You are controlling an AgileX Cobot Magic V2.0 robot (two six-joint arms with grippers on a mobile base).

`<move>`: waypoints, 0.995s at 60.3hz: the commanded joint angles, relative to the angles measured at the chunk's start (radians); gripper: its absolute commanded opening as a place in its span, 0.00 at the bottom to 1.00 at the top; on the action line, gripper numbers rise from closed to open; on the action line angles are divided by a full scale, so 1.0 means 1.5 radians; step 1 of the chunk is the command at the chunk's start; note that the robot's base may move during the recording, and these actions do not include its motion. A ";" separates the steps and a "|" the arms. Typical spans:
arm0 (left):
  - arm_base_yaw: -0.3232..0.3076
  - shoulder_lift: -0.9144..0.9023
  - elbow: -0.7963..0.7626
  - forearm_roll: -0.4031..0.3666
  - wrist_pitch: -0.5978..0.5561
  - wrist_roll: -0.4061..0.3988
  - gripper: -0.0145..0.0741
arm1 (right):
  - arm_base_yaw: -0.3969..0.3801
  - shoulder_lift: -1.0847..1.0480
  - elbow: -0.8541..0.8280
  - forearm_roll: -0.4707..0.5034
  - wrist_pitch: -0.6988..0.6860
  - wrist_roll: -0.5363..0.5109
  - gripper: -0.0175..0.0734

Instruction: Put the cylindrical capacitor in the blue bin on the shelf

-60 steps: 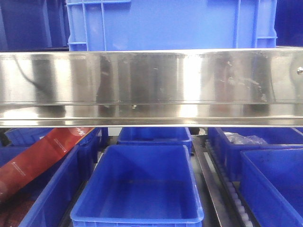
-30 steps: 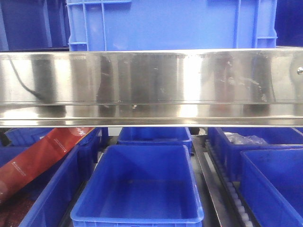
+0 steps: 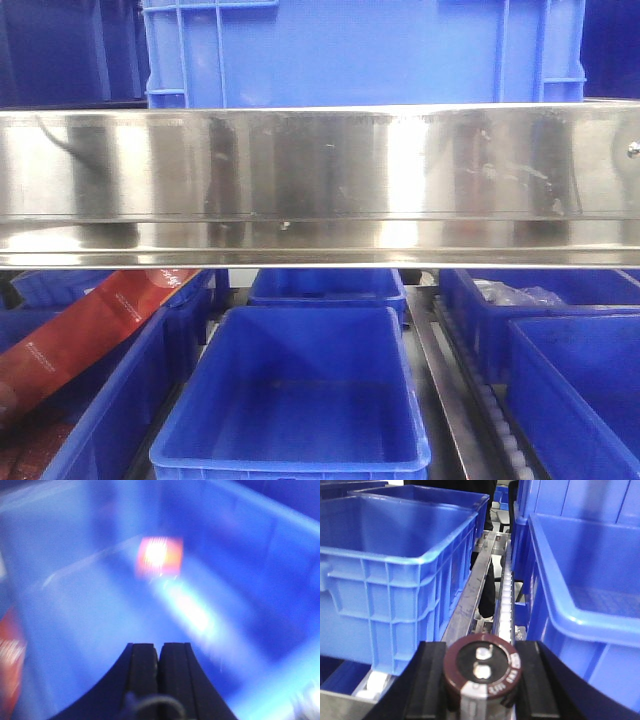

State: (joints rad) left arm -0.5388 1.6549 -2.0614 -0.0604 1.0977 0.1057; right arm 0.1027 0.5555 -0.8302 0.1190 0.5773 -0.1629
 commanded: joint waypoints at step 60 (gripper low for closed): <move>0.025 -0.715 0.673 -0.011 -0.167 -0.074 0.04 | 0.177 0.753 -0.603 0.025 -0.016 -0.002 0.05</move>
State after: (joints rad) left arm -0.5062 0.6225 -1.0591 -0.0730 0.8763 0.0000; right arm 0.3663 1.6341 -1.6981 0.1566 0.5610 -0.1629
